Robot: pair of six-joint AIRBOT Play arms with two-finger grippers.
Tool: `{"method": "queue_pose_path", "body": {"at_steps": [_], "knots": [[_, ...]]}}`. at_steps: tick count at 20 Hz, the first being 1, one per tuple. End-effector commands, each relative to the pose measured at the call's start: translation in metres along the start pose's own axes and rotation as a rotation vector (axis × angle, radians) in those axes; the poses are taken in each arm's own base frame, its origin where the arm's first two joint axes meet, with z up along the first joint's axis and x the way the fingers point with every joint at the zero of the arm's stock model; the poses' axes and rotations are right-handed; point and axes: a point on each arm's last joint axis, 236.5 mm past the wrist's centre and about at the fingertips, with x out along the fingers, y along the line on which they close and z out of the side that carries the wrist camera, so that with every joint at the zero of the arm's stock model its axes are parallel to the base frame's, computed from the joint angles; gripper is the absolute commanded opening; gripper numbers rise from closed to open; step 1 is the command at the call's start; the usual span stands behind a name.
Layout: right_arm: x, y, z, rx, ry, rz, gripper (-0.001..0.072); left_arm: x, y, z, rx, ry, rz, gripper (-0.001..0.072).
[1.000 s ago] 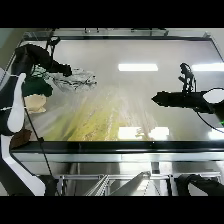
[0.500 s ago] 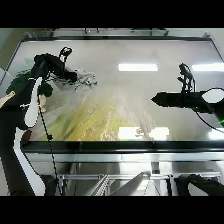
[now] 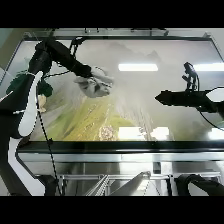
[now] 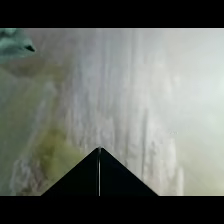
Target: Fold the shirts.
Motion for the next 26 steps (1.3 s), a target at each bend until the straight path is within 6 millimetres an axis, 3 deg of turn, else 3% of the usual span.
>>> {"method": "queue_pose_path", "body": {"at_steps": [1,3,5,9,10,11,12,13,16,18,20,22,23,24,26], "knots": [[-0.018,-0.023,-0.004,0.08,0.036,-0.002,0.0017,-0.005,-0.137,-0.033,0.03,0.118,-0.35,0.0025],[-0.028,-0.035,-0.011,0.128,0.068,0.004,0.0017,0.024,-0.169,-0.065,0.031,0.206,-0.384,0.0025],[-0.037,-0.043,-0.016,0.163,0.086,0.007,0.0018,0.054,-0.185,-0.083,0.018,0.234,-0.381,0.0025],[-0.042,-0.045,-0.026,0.176,0.128,0.017,0.0018,0.096,-0.185,-0.091,-0.03,0.181,-0.324,0.0036],[-0.042,-0.044,-0.03,0.173,0.147,0.021,0.0028,0.098,-0.183,-0.094,-0.037,0.186,-0.321,0.0213],[-0.043,-0.042,-0.033,0.174,0.161,0.029,0.0117,0.096,-0.182,-0.096,-0.041,0.199,-0.327,0.0382],[-0.043,-0.039,-0.037,0.175,0.178,0.039,0.0409,0.088,-0.179,-0.098,-0.051,0.218,-0.337,0.053],[-0.045,-0.035,-0.044,0.175,0.208,0.055,0.059,0.074,-0.175,-0.097,-0.076,0.244,-0.351,0.0675],[-0.044,-0.027,-0.069,0.182,0.291,0.088,0.0596,0.022,-0.145,-0.098,-0.177,0.331,-0.386,0.0698],[-0.033,-0.03,-0.095,0.21,0.335,0.092,0.0595,0.012,-0.121,-0.114,-0.274,0.343,-0.376,0.0698],[-0.018,-0.041,-0.115,0.224,0.336,0.067,0.0595,0.025,-0.102,-0.137,-0.384,0.33,-0.349,0.0698],[-0.001,-0.048,-0.13,0.233,0.359,0.043,0.0576,0.05,-0.091,-0.161,-0.473,0.327,-0.317,0.0697],[0.008,-0.047,-0.137,0.228,0.385,0.047,0.0536,0.064,-0.089,-0.171,-0.505,0.328,-0.304,0.0697],[0.019,-0.042,-0.14,0.211,0.393,0.072,0.0429,0.075,-0.091,-0.176,-0.528,0.328,-0.308,0.0697],[0.041,-0.028,-0.135,0.207,0.365,0.142,0.0391,0.093,-0.098,-0.172,-0.516,0.314,-0.339,0.0697]]}}
